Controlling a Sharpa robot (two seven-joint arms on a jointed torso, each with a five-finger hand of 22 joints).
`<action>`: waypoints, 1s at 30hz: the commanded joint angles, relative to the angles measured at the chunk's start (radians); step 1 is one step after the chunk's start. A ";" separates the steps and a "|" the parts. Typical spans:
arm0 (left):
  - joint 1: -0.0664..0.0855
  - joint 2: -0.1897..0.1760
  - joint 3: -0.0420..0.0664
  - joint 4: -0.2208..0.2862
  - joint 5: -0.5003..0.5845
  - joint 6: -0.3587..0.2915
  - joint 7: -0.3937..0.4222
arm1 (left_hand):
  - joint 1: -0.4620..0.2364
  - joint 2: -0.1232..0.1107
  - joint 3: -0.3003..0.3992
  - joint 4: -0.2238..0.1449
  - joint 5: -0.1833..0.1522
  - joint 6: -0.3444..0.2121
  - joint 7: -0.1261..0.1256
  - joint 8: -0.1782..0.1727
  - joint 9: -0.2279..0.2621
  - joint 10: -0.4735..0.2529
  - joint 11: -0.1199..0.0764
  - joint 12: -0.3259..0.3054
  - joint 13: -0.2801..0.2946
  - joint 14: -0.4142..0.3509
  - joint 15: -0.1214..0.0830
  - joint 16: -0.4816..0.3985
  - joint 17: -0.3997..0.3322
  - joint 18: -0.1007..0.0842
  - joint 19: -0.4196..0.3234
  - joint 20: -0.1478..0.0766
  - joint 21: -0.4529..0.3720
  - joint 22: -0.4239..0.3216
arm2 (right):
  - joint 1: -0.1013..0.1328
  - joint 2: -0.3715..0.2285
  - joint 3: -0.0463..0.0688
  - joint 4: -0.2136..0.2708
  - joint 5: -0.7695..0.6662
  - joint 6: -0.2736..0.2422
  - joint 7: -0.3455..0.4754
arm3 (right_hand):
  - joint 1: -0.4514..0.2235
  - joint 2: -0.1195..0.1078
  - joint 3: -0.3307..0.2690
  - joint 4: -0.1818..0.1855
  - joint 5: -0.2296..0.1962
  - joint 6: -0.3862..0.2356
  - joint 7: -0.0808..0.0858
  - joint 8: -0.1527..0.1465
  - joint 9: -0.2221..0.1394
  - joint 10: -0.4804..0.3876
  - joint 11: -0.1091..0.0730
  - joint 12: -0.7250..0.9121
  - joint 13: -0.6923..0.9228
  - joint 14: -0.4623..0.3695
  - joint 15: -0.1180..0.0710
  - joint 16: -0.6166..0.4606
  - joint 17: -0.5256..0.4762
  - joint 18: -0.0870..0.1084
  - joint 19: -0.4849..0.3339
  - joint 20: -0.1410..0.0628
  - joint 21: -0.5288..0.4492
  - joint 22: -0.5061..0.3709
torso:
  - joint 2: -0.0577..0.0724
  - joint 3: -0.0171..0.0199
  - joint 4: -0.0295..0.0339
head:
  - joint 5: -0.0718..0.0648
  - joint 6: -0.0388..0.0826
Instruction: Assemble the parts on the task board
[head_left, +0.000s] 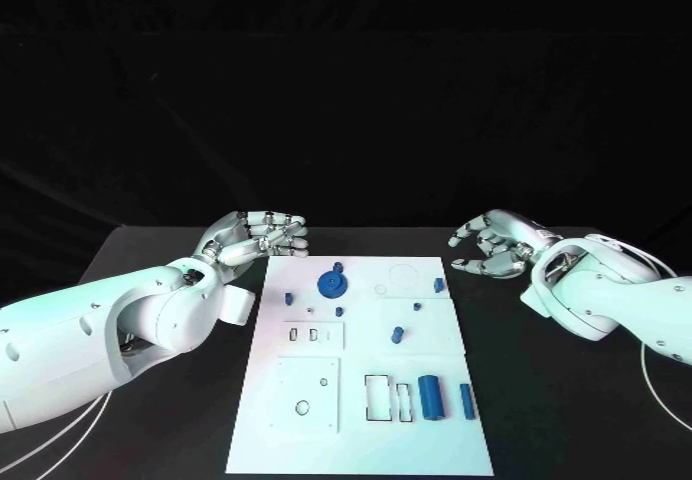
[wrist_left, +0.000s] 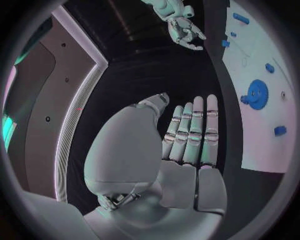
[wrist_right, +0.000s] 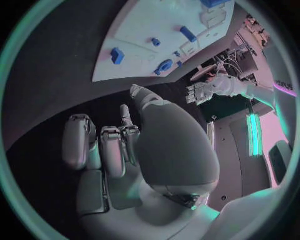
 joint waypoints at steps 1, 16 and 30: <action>-0.001 0.005 0.000 -0.004 -0.001 0.036 0.020 | -0.008 0.000 0.006 -0.003 -0.006 -0.009 0.013 -0.007 -0.002 0.000 0.005 -0.004 0.000 -0.005 0.005 -0.006 0.002 0.018 0.004 -0.001 0.004 0.001 | -0.003 -0.029 -0.002 -0.007 0.082 0.070 0.154 | 0.000 -0.010 0.001 -0.002 -0.003 0.009 0.000 -0.006 -0.002 0.021 -0.008 -0.004 0.154 0.081 -0.007 -0.004 0.140 0.002 -0.002 -0.001 0.000 0.004 | -0.006 0.0072 -0.0104 | -0.008 -0.001; -0.004 0.011 -0.002 -0.018 -0.001 0.054 0.027 | -0.007 0.000 0.007 -0.004 -0.006 -0.009 0.013 -0.007 -0.002 -0.001 0.005 -0.004 0.000 -0.005 0.005 -0.006 0.002 0.018 0.004 -0.001 0.005 0.001 | -0.092 0.025 -0.008 -0.134 0.097 0.015 0.188 | -0.010 -0.019 -0.004 0.002 -0.004 -0.010 0.011 -0.025 -0.008 0.020 0.000 -0.006 0.152 0.084 0.001 -0.001 0.155 0.001 0.001 0.003 0.002 0.009 | -0.008 0.0097 -0.0086 | -0.006 -0.010; -0.005 0.009 -0.003 -0.020 -0.002 0.054 0.025 | -0.007 0.000 0.007 -0.004 -0.006 -0.009 0.013 -0.007 -0.002 -0.001 0.005 -0.004 0.000 -0.005 0.005 -0.006 0.002 0.018 0.004 -0.001 0.005 0.001 | -0.113 0.095 -0.008 -0.172 0.146 -0.025 0.158 | -0.021 -0.004 0.002 0.013 -0.003 -0.001 0.012 -0.026 -0.007 0.027 0.002 0.004 0.162 0.087 0.003 0.002 0.167 -0.001 0.007 0.006 0.008 0.016 | -0.006 0.0093 -0.0082 | -0.002 -0.018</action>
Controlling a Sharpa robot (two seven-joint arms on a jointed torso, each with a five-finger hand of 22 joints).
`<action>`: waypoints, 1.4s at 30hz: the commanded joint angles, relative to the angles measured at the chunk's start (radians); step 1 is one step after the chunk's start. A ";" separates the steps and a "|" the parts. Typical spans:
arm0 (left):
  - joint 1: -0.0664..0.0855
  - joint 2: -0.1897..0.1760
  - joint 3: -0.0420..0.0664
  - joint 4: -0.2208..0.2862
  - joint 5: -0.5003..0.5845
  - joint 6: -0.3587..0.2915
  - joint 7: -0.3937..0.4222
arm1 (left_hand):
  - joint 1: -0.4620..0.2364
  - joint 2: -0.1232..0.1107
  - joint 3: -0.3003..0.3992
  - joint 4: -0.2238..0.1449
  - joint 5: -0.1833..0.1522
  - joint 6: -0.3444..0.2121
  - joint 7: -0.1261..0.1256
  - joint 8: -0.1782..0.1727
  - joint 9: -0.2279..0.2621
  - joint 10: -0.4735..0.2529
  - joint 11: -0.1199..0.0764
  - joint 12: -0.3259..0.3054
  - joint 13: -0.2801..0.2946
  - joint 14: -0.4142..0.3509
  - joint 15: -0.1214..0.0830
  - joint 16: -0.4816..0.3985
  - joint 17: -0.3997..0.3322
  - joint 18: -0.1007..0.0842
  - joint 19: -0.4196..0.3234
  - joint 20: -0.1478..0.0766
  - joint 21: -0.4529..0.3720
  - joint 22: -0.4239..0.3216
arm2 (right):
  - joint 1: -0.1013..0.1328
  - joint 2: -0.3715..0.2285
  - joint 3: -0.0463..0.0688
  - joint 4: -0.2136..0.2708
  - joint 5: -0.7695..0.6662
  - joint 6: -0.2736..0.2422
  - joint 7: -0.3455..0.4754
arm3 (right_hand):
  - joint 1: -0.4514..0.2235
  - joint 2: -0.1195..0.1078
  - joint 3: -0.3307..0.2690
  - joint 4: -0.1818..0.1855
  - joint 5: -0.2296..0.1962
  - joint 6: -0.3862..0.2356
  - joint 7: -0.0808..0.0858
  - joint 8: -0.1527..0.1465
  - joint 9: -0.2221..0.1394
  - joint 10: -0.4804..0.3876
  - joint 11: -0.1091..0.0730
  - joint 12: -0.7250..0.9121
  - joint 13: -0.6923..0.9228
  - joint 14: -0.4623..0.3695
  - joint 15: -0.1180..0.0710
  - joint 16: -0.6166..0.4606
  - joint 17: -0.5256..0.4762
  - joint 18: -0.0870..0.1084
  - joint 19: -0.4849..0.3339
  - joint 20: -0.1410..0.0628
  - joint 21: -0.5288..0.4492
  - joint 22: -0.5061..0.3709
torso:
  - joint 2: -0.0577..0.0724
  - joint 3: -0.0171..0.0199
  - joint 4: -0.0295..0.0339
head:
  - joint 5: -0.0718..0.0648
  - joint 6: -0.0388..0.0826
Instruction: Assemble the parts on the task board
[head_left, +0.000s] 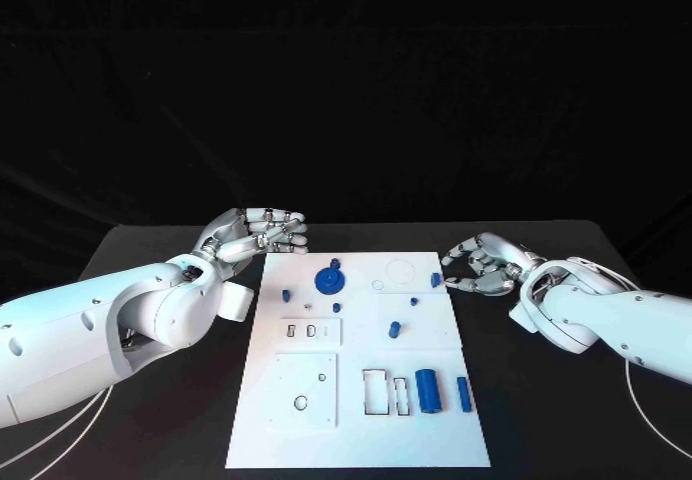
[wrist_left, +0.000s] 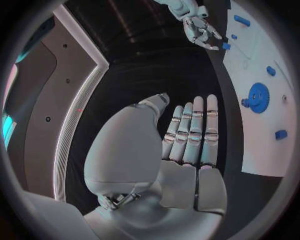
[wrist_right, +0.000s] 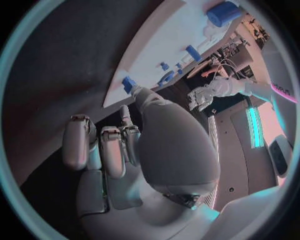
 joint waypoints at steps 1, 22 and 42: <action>0.000 0.001 0.001 0.002 -0.002 0.020 0.014 | -0.007 0.000 0.004 -0.001 -0.006 -0.009 0.013 -0.003 -0.002 -0.001 0.005 -0.004 0.000 -0.005 0.005 -0.006 0.001 0.018 0.004 -0.001 0.005 0.002 | -0.002 0.009 0.000 -0.003 0.027 -0.015 -0.008 | -0.008 0.001 0.001 0.006 -0.003 0.003 0.002 -0.003 0.000 0.027 0.002 0.004 0.162 0.087 0.003 0.002 0.167 -0.001 0.003 0.002 0.003 0.014 | 0.000 -0.0004 -0.0012 | 0.000 -0.002; 0.000 0.001 0.001 0.000 -0.004 0.020 0.010 | -0.006 0.002 0.006 -0.003 -0.006 -0.009 0.013 -0.003 -0.002 -0.002 0.005 -0.004 0.001 -0.006 0.005 -0.007 0.003 0.018 0.003 -0.001 0.006 0.002 | -0.015 0.047 0.000 -0.032 0.022 0.020 -0.033 | -0.009 0.001 0.002 0.006 -0.003 0.003 0.002 -0.005 0.000 0.027 0.002 0.003 0.161 0.086 0.004 0.001 0.165 -0.001 0.003 0.002 0.003 0.014 | -0.001 0.0012 -0.0025 | 0.010 -0.011; 0.001 -0.001 0.001 0.001 -0.006 0.019 0.006 | -0.006 0.002 0.006 -0.003 -0.006 -0.009 0.013 -0.003 -0.002 -0.002 0.005 -0.004 0.001 -0.006 0.005 -0.007 0.003 0.018 0.003 -0.001 0.006 0.002 | -0.026 0.072 0.000 -0.052 0.015 0.034 -0.034 | -0.011 0.016 0.021 0.009 -0.002 0.026 -0.003 0.000 0.003 0.035 -0.002 0.013 0.171 0.087 0.001 0.003 0.169 -0.001 0.008 0.002 0.006 0.020 | -0.001 -0.0003 -0.0020 | 0.015 -0.017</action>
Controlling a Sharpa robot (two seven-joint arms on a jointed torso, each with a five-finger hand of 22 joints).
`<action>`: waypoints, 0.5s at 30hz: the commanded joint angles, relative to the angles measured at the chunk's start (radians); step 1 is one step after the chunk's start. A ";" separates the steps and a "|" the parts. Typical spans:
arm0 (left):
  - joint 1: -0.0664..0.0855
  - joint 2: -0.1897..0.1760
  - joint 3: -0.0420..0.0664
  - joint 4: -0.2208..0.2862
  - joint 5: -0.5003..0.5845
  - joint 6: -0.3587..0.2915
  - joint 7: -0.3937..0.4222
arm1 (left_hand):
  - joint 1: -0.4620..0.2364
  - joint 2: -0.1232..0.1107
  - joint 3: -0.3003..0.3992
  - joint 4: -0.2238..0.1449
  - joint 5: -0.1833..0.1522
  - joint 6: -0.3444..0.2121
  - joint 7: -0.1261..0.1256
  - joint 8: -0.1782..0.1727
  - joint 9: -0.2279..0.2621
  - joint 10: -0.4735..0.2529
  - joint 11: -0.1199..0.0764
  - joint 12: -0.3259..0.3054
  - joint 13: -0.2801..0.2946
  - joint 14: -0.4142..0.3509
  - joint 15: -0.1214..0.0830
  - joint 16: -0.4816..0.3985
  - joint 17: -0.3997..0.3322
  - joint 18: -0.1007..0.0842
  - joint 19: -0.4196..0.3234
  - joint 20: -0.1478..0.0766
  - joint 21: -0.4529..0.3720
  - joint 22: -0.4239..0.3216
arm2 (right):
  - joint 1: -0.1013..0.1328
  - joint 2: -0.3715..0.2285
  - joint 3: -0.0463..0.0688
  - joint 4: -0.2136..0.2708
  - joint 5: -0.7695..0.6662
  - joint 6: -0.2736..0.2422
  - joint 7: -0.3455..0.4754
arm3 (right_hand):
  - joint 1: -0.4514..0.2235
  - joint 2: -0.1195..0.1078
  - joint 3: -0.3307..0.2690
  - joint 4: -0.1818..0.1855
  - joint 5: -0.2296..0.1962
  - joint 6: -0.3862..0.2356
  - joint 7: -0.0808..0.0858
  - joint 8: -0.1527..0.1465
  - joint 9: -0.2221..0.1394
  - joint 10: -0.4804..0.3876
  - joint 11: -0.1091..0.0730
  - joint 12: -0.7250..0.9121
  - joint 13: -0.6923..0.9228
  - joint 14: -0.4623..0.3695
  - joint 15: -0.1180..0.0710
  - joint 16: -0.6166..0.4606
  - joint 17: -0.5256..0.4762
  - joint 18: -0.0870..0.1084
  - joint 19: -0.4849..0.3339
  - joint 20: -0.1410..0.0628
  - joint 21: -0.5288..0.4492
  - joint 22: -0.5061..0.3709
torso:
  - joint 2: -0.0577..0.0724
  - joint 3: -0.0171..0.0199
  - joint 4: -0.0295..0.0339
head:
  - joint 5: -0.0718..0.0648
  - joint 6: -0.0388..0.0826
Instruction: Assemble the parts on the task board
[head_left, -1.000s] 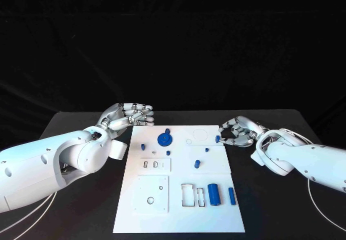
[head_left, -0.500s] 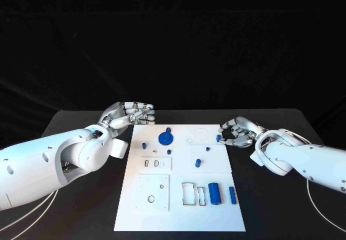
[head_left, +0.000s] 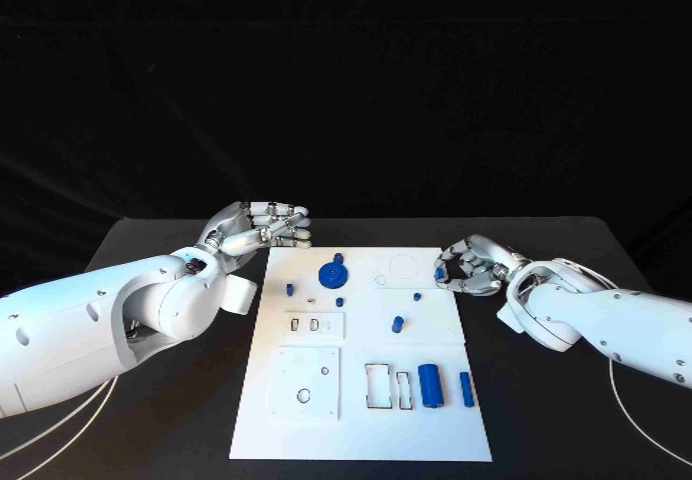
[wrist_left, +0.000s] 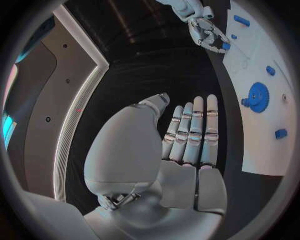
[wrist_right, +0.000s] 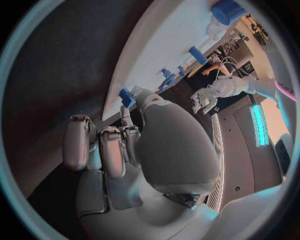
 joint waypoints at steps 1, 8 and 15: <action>0.001 0.000 0.001 0.003 -0.004 0.016 0.007 | -0.006 0.002 0.003 0.000 -0.006 -0.009 0.013 -0.003 -0.001 -0.002 0.005 -0.004 0.001 -0.002 0.001 -0.003 0.001 0.018 0.003 -0.001 0.006 0.001 | -0.002 0.003 0.000 -0.003 -0.012 0.021 -0.005 | -0.002 0.010 0.009 0.000 -0.002 0.008 -0.001 0.001 0.001 0.036 -0.002 0.007 0.173 0.087 0.001 0.003 0.170 -0.001 0.008 0.001 0.003 0.021 | 0.000 -0.0007 -0.0019 | 0.001 -0.001; 0.001 -0.001 0.001 0.004 -0.005 0.015 0.006 | -0.006 0.002 0.003 0.000 -0.006 -0.009 0.013 -0.003 -0.001 -0.002 0.005 -0.004 0.001 -0.002 0.001 -0.003 0.001 0.018 0.003 -0.001 0.006 0.001 | -0.003 0.004 0.000 -0.007 -0.017 0.022 -0.009 | -0.003 0.017 0.023 -0.001 -0.003 0.027 -0.008 0.007 0.005 0.038 -0.008 0.009 0.175 0.088 -0.003 0.003 0.172 -0.002 0.010 -0.001 0.004 0.024 | 0.001 0.0011 -0.0014 | 0.002 -0.001; 0.001 -0.002 0.001 0.004 -0.005 0.014 0.005 | -0.006 0.002 0.003 0.000 -0.006 -0.009 0.013 -0.003 -0.001 -0.002 0.005 -0.004 0.001 -0.002 0.001 -0.003 0.001 0.018 0.003 -0.001 0.006 0.001 | -0.003 0.005 0.000 -0.009 -0.019 0.018 -0.008 | -0.004 0.023 0.034 -0.002 -0.003 0.040 -0.012 0.013 0.007 0.039 -0.011 0.011 0.177 0.088 -0.006 0.003 0.172 -0.002 0.012 -0.004 0.006 0.027 | 0.001 0.0019 -0.0016 | 0.002 -0.002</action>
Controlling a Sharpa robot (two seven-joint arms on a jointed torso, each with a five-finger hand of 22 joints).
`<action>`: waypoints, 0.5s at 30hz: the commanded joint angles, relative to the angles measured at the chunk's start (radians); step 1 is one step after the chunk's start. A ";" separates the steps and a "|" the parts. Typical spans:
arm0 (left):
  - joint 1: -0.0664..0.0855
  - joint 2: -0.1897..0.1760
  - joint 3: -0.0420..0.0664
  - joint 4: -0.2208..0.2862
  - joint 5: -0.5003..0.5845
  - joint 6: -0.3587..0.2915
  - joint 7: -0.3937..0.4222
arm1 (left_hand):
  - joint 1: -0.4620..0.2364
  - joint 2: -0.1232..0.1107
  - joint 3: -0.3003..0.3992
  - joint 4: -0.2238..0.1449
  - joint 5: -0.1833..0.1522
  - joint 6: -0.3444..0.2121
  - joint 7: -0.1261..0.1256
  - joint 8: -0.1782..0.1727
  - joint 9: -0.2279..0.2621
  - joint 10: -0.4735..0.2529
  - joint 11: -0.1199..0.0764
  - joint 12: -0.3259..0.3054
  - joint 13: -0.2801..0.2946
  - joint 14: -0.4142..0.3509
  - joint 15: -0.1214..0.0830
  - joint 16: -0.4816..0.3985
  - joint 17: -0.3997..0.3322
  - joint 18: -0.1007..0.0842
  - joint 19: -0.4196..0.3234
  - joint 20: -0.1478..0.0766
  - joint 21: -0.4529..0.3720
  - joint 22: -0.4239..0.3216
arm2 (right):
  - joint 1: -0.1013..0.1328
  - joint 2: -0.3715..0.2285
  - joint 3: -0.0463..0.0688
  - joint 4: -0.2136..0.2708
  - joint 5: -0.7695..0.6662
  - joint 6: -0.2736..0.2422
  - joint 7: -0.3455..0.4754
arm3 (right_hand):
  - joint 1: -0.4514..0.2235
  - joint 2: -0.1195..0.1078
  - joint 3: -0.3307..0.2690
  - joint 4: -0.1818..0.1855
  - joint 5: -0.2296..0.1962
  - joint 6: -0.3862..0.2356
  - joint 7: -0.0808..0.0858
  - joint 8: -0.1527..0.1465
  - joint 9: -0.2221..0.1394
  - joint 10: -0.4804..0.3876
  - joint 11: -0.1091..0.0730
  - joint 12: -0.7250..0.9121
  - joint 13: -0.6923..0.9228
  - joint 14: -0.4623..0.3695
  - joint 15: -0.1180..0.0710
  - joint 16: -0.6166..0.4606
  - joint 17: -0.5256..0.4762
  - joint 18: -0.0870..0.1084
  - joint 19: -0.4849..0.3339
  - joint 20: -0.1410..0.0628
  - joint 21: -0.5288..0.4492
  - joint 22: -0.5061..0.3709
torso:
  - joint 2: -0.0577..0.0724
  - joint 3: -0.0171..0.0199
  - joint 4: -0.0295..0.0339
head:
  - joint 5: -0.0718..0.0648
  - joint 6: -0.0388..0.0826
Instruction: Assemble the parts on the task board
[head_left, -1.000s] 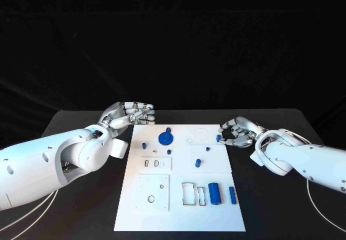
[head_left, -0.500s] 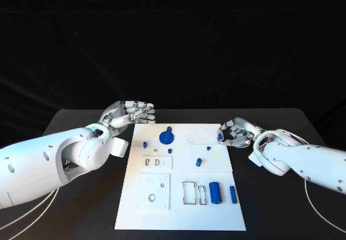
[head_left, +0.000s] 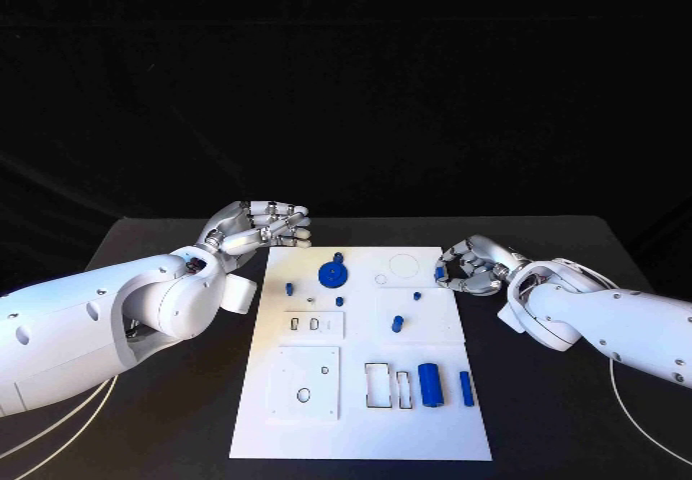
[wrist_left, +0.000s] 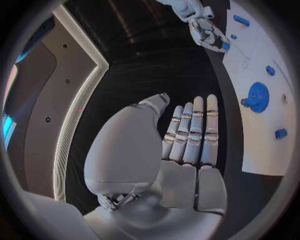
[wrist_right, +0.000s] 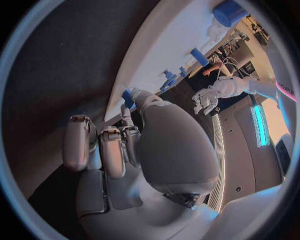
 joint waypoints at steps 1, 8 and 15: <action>0.001 0.001 0.001 0.003 -0.004 0.015 0.006 | -0.006 0.002 0.003 0.000 -0.006 -0.009 0.013 -0.003 -0.001 -0.002 0.005 -0.004 0.001 -0.002 0.001 -0.003 0.001 0.018 0.003 -0.001 0.006 0.001 | -0.001 0.002 0.000 0.000 -0.015 0.010 -0.002 | -0.002 0.016 0.013 -0.002 -0.003 0.016 -0.004 0.011 0.003 0.042 -0.012 0.007 0.178 0.088 -0.009 0.004 0.172 -0.003 0.009 -0.002 0.007 0.028 | 0.000 0.0010 -0.0008 | 0.001 -0.001; 0.001 0.000 0.001 0.003 -0.004 0.014 0.004 | -0.006 0.002 0.003 0.000 -0.006 -0.009 0.013 -0.003 -0.001 -0.002 0.005 -0.004 0.001 -0.002 0.001 -0.003 0.001 0.018 0.003 -0.001 0.006 0.001 | -0.001 0.003 0.000 0.000 -0.016 -0.016 0.000 | 0.000 0.039 0.043 -0.011 -0.003 0.044 -0.018 0.030 0.013 0.049 -0.025 0.015 0.186 0.089 -0.020 0.005 0.177 -0.005 0.017 -0.012 0.017 0.040 | 0.000 0.0011 -0.0010 | -0.001 -0.002; 0.001 -0.001 0.001 0.004 -0.004 0.015 0.003 | -0.006 0.002 0.003 0.000 -0.006 -0.009 0.013 -0.003 -0.001 -0.002 0.005 -0.004 0.001 -0.002 0.001 -0.003 0.001 0.018 0.003 -0.001 0.006 0.001 | -0.001 0.002 0.000 0.005 -0.019 -0.076 -0.013 | -0.002 0.048 0.064 -0.017 -0.003 0.056 -0.024 0.039 0.018 0.054 -0.030 0.020 0.192 0.090 -0.025 0.006 0.181 -0.007 0.023 -0.017 0.024 0.048 | 0.000 0.0012 -0.0002 | -0.001 -0.002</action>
